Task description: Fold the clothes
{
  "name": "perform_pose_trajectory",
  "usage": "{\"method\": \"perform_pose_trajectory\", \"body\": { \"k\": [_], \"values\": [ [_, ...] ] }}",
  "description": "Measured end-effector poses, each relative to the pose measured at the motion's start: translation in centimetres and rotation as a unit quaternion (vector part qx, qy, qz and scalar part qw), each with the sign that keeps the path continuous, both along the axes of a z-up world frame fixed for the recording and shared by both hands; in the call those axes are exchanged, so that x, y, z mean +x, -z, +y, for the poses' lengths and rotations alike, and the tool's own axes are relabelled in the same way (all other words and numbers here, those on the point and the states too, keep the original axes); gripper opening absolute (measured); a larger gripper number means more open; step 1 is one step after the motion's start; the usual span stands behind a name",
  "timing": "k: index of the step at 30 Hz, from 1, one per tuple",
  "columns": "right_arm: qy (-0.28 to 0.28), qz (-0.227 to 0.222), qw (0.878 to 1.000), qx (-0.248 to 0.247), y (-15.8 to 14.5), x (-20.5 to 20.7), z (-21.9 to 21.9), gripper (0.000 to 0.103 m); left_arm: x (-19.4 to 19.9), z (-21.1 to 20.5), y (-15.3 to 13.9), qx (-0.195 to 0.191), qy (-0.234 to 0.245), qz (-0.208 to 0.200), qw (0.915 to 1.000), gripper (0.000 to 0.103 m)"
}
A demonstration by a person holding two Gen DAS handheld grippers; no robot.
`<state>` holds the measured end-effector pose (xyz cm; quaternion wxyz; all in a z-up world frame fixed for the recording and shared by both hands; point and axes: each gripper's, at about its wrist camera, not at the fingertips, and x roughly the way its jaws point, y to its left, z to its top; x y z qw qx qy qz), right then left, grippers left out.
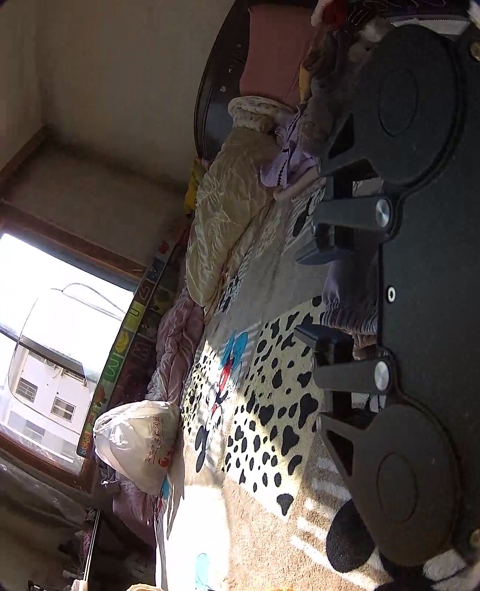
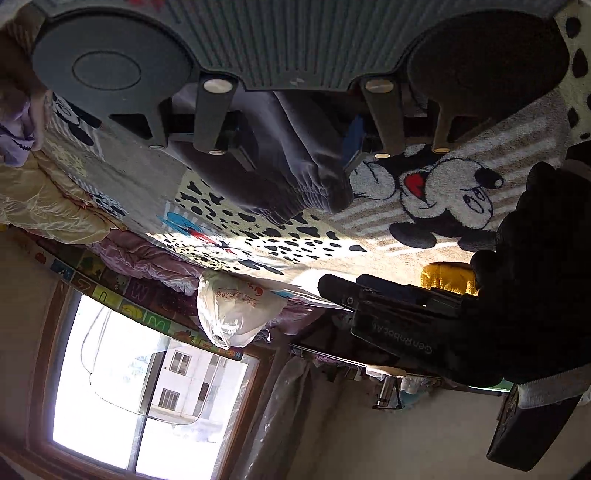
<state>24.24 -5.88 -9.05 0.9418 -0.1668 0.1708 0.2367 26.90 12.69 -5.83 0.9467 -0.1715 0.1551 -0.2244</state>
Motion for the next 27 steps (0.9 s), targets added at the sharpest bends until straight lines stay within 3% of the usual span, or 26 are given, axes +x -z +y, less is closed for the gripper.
{"method": "perform_pose_trajectory", "body": {
  "k": [3, 6, 8, 9, 12, 15, 16, 18, 19, 20, 23, 25, 27],
  "values": [
    [0.006, 0.025, 1.0, 0.016, 1.3, 1.2, -1.2, 0.05, 2.1, -2.9, 0.5, 0.009, 0.055, 0.023, 0.9982, 0.034],
    [-0.02, 0.044, 0.999, 0.0, 3.5, 1.0, -0.6, 0.05, 5.7, -4.8, 3.2, 0.066, 0.002, 0.103, 0.9925, 0.035],
    [-0.033, 0.038, 0.999, -0.01, 4.7, 0.3, -0.2, 0.05, 7.6, -4.3, 5.2, 0.091, -0.048, 0.152, 0.9831, 0.021],
    [-0.038, 0.035, 0.999, -0.012, 5.0, 0.1, -0.1, 0.05, 7.9, -4.0, 5.6, 0.093, -0.058, 0.158, 0.9813, 0.018],
    [-0.049, 0.046, 0.998, -0.018, 5.4, 0.0, 0.1, 0.054, 7.7, -3.0, 4.7, 0.07, -0.04, 0.14, 0.9869, 0.018],
    [-0.056, 0.048, 0.997, -0.026, 5.5, -0.4, 0.5, 0.057, 6.4, -2.6, 3.6, 0.053, -0.029, 0.106, 0.9925, 0.03],
    [-0.056, 0.05, 0.997, -0.023, 5.5, -0.5, 0.4, 0.058, 6.6, -2.9, 3.8, 0.061, -0.025, 0.114, 0.9913, 0.032],
    [-0.055, 0.053, 0.997, -0.017, 5.5, -0.6, 0.3, 0.058, 7.2, -4.2, 5.0, 0.116, -0.004, 0.137, 0.9837, 0.033],
    [-0.055, 0.058, 0.997, -0.018, 5.3, -0.7, 0.3, 0.058, 6.9, -4.6, 5.0, 0.132, -0.003, 0.126, 0.9832, 0.033],
    [-0.056, 0.065, 0.996, -0.016, 4.9, -0.9, 0.2, 0.058, 6.6, -4.7, 4.5, 0.127, -0.007, 0.114, 0.9852, 0.033],
    [-0.061, 0.093, 0.994, 0.001, 3.7, -1.9, -1.0, 0.058, 5.1, -2.4, 3.1, 0.062, -0.034, 0.08, 0.9943, 0.04],
    [-0.047, 0.105, 0.993, 0.037, 2.6, -2.5, -2.7, 0.054, 4.4, -0.6, 2.8, 0.024, -0.054, 0.078, 0.9952, 0.042],
    [-0.001, 0.11, 0.988, 0.107, 1.5, -2.1, -5.0, 0.054, 4.1, 0.8, 3.1, -0.002, -0.071, 0.096, 0.9928, 0.043]
  ]
}}
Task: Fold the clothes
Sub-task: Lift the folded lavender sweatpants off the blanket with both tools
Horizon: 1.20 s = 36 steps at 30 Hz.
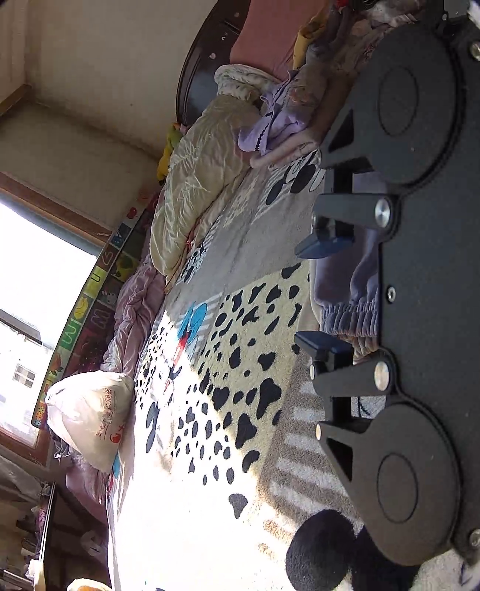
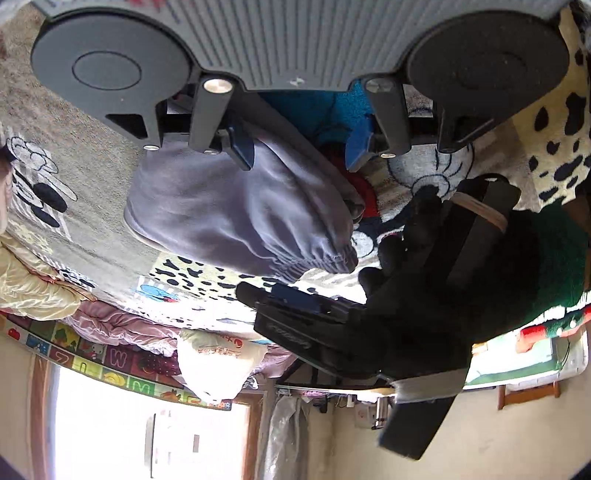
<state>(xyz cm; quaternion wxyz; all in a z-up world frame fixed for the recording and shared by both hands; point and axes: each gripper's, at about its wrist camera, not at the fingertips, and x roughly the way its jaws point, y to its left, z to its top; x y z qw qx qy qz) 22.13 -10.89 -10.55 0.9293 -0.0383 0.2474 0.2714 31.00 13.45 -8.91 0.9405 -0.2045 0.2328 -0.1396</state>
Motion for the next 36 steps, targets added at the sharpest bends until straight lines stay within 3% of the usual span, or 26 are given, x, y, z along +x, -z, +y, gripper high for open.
{"method": "perform_pose_trajectory", "body": {
  "k": [2, 5, 7, 8, 9, 11, 13, 14, 18, 20, 24, 26, 28, 30, 33, 36],
  "values": [
    [0.057, 0.018, 0.996, 0.06, -0.5, 1.1, -2.1, 0.057, -0.2, 0.8, 0.4, -0.017, -0.014, 0.021, 0.9995, 0.044],
    [0.143, 0.063, 0.977, 0.142, 0.5, 3.9, -4.7, 0.057, -0.1, 0.8, 1.3, -0.041, -0.011, 0.055, 0.9976, 0.044],
    [0.18, 0.115, 0.958, 0.194, 2.2, 5.9, -6.0, 0.058, 0.3, -0.3, 2.0, -0.008, -0.003, 0.089, 0.996, 0.045],
    [0.19, 0.162, 0.944, 0.217, 3.9, 7.1, -6.7, 0.058, 0.6, -0.8, 2.5, 0.015, -0.008, 0.109, 0.9939, 0.046],
    [0.188, 0.179, 0.937, 0.234, 5.4, 7.7, -7.1, 0.057, 0.7, -0.9, 3.1, 0.017, -0.012, 0.116, 0.993, 0.05],
    [0.176, 0.165, 0.944, 0.227, 6.0, 7.3, -6.8, 0.055, 0.9, -0.9, 3.1, 0.015, -0.011, 0.121, 0.9925, 0.05],
    [0.167, 0.158, 0.951, 0.205, 5.5, 6.9, -6.3, 0.055, 0.6, 0.0, 2.9, -0.013, -0.002, 0.119, 0.9929, 0.047],
    [0.166, 0.159, 0.95, 0.213, 5.3, 6.9, -6.6, 0.056, 0.6, 0.4, 3.0, -0.029, 0.002, 0.122, 0.9921, 0.047],
    [0.179, 0.174, 0.919, 0.304, 6.2, 8.1, -8.5, 0.058, 1.1, 1.0, 3.7, -0.075, 0.027, 0.15, 0.9854, 0.048],
    [0.178, 0.174, 0.917, 0.312, 6.7, 9.0, -8.2, 0.058, 1.4, 0.7, 4.0, -0.084, 0.033, 0.158, 0.9833, 0.048],
    [0.158, 0.168, 0.927, 0.295, 6.5, 9.9, -7.0, 0.059, 1.7, 0.0, 4.1, -0.083, 0.038, 0.16, 0.9828, 0.051],
    [0.153, 0.169, 0.929, 0.291, 6.5, 9.9, -6.8, 0.058, 1.7, -0.1, 4.1, -0.081, 0.035, 0.16, 0.9833, 0.044],
    [0.154, 0.171, 0.927, 0.297, 6.7, 9.9, -7.0, 0.041, 1.6, 0.2, 4.3, -0.089, 0.034, 0.157, 0.9829, 0.037],
    [0.158, 0.173, 0.922, 0.308, 6.8, 9.9, -7.4, 0.038, 1.2, 0.3, 4.2, -0.097, 0.036, 0.152, 0.9829, 0.033],
    [0.149, 0.153, 0.931, 0.297, 5.5, 9.1, -7.0, 0.033, -0.2, 0.9, 3.5, -0.141, 0.044, 0.155, 0.9767, 0.029],
    [0.136, 0.128, 0.935, 0.302, 2.3, 7.2, -7.4, 0.032, -2.8, 1.3, 2.5, -0.199, 0.07, 0.168, 0.9628, 0.031]
  ]
}}
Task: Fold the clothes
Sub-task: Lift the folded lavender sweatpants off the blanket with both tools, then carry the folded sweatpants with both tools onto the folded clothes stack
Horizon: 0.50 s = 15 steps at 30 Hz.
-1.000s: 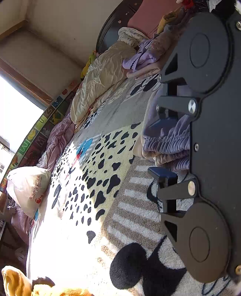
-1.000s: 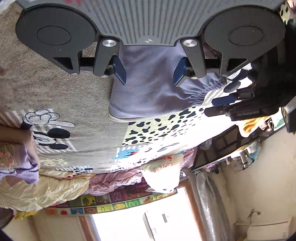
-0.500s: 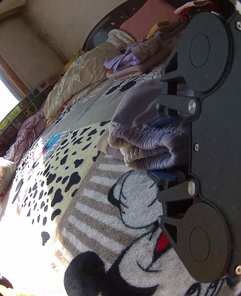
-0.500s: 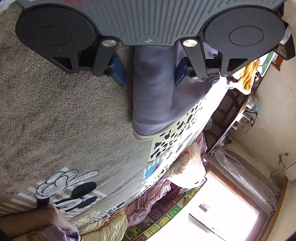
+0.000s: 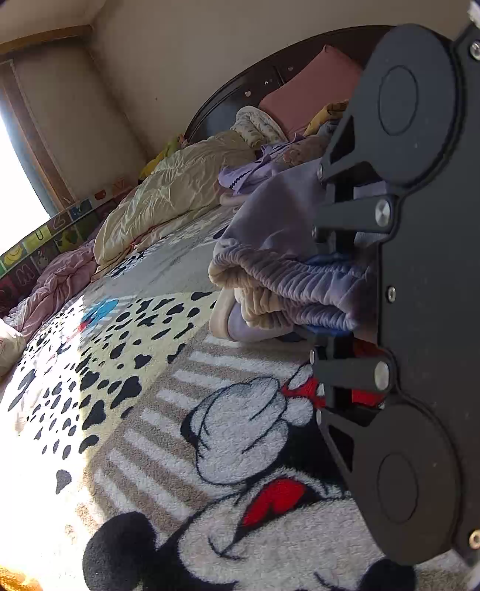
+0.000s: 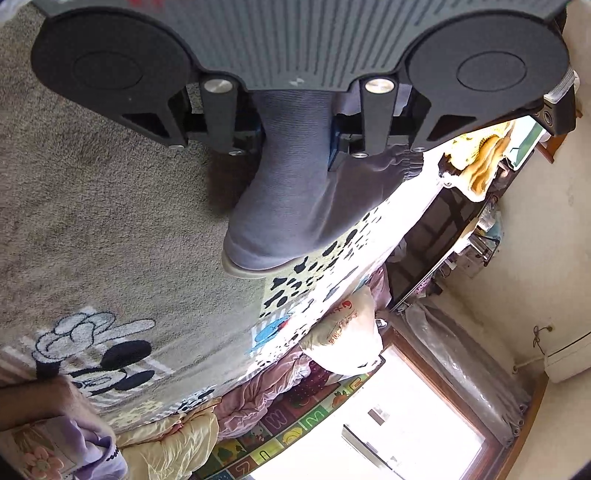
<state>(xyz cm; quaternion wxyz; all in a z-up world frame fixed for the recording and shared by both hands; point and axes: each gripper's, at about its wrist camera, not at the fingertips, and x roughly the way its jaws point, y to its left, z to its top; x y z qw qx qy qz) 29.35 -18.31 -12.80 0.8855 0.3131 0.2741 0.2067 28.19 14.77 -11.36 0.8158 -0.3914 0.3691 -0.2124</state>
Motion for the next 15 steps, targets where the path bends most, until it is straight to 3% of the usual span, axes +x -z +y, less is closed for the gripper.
{"method": "perform_pose_trajectory", "body": {
  "k": [1, 2, 3, 4, 6, 10, 15],
  "values": [
    [-0.002, -0.002, 1.0, -0.004, -1.0, -1.0, -0.4, 0.032, -0.6, -0.2, 0.1, 0.005, 0.006, 0.004, 1.0, 0.036],
    [-0.004, -0.003, 1.0, -0.008, -2.0, -2.1, -0.9, 0.032, -0.9, -0.5, 0.3, 0.031, 0.012, 0.005, 0.9994, 0.039],
    [-0.002, 0.007, 1.0, -0.02, -2.1, -2.8, -1.2, 0.037, -0.9, -0.8, 0.7, 0.057, 0.023, 0.011, 0.998, 0.048],
    [0.0, 0.018, 0.999, -0.033, -2.0, -3.6, -1.6, 0.05, -1.0, -0.8, 1.2, 0.064, 0.031, 0.02, 0.9972, 0.049],
    [0.027, 0.043, 0.997, -0.056, -0.5, -4.7, -2.9, 0.067, -1.6, -0.4, 1.0, 0.057, 0.034, 0.014, 0.9977, 0.054],
    [0.061, 0.068, 0.996, -0.003, 2.0, -6.1, -5.4, 0.067, -2.5, -0.2, 1.1, 0.064, 0.033, 0.003, 0.9974, 0.06],
    [0.037, 0.069, 0.997, 0.017, 3.9, -5.6, -4.0, 0.067, -1.4, -1.2, 1.9, 0.051, 0.03, -0.001, 0.9982, 0.061]
  ]
}}
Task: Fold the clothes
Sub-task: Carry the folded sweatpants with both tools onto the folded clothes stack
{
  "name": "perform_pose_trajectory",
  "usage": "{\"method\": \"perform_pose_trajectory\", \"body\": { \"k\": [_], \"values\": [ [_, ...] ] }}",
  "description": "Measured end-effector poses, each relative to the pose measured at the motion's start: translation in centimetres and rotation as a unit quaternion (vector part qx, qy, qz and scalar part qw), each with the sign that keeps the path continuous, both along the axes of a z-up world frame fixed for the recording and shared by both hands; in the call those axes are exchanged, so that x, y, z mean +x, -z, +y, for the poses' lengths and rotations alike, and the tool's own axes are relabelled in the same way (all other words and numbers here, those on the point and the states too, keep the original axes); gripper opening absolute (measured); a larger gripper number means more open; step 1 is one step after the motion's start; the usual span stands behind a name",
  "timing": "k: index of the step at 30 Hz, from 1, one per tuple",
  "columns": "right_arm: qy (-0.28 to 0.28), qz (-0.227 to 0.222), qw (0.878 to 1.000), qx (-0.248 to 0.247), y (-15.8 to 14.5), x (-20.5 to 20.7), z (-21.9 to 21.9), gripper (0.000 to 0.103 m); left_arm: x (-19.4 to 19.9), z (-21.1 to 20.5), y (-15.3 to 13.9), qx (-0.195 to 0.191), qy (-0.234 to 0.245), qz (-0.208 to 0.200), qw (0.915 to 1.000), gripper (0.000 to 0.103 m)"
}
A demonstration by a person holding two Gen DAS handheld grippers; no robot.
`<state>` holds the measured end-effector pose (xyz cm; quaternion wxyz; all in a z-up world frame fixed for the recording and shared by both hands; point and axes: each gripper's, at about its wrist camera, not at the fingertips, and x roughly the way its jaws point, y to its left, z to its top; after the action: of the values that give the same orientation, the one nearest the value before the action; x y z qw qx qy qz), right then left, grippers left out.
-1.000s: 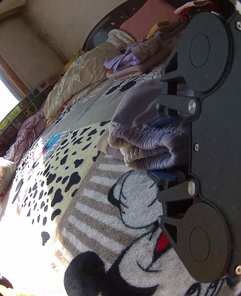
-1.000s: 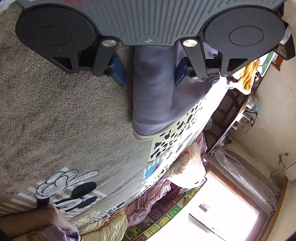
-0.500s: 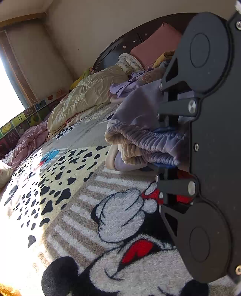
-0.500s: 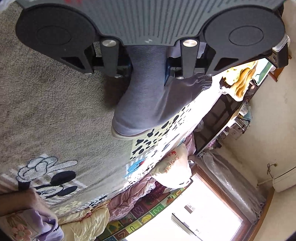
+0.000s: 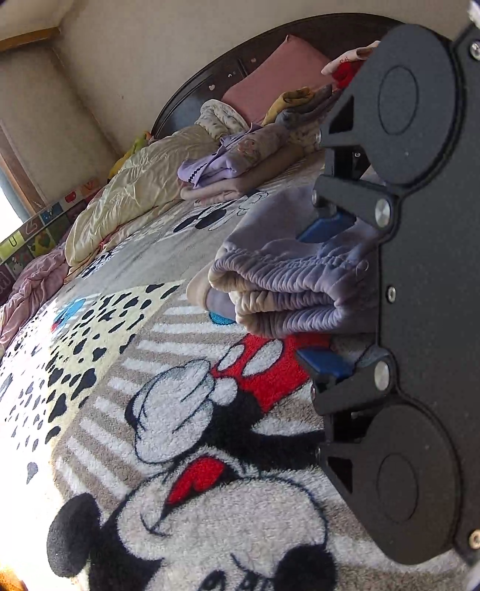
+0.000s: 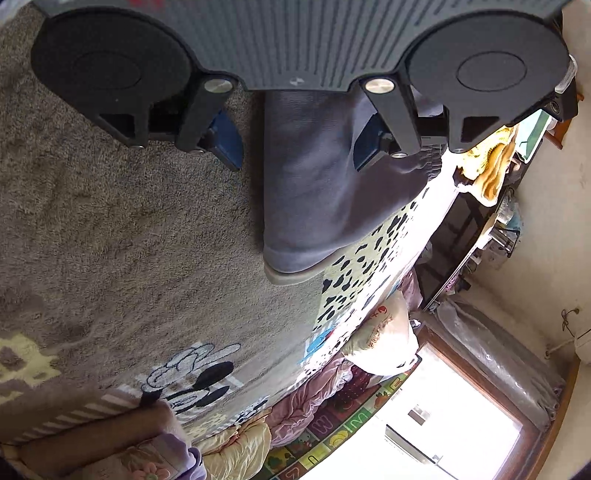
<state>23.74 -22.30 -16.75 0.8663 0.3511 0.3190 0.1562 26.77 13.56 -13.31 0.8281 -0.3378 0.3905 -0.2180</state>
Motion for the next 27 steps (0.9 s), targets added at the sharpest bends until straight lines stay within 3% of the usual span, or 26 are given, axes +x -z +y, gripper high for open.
{"method": "perform_pose_trajectory", "body": {
  "k": [4, 5, 6, 7, 12, 21, 27],
  "values": [
    [0.014, -0.008, 1.0, 0.007, 0.5, 0.5, 0.7, 0.063, 1.3, -2.3, 0.2, 0.015, 0.004, -0.01, 0.9998, 0.054],
    [0.015, -0.011, 1.0, -0.001, 0.6, 0.6, 1.0, 0.061, 1.5, -2.8, 0.2, 0.021, 0.01, -0.011, 0.9997, 0.046],
    [0.012, -0.013, 1.0, -0.01, 0.7, 0.7, 1.3, 0.055, 1.6, -3.0, 0.3, 0.022, 0.013, -0.009, 0.9997, 0.026],
    [0.01, -0.014, 1.0, -0.019, 0.8, 0.8, 1.7, 0.044, 1.5, -3.0, 0.4, 0.015, 0.009, -0.005, 0.9998, 0.025],
    [-0.004, -0.025, 0.999, -0.023, -0.2, 0.6, 1.4, 0.032, 0.2, -3.3, -0.5, -0.025, 0.004, 0.0, 0.9997, 0.022],
    [0.006, -0.096, 0.995, 0.012, -5.7, -5.1, -6.1, 0.032, -3.7, -11.4, -4.9, -0.07, 0.06, -0.04, 0.9949, 0.022],
    [0.033, -0.115, 0.993, 0.004, -6.9, -8.8, -12.9, 0.032, -4.6, -17.9, -5.3, -0.08, 0.096, -0.025, 0.9919, 0.022]
  ]
}}
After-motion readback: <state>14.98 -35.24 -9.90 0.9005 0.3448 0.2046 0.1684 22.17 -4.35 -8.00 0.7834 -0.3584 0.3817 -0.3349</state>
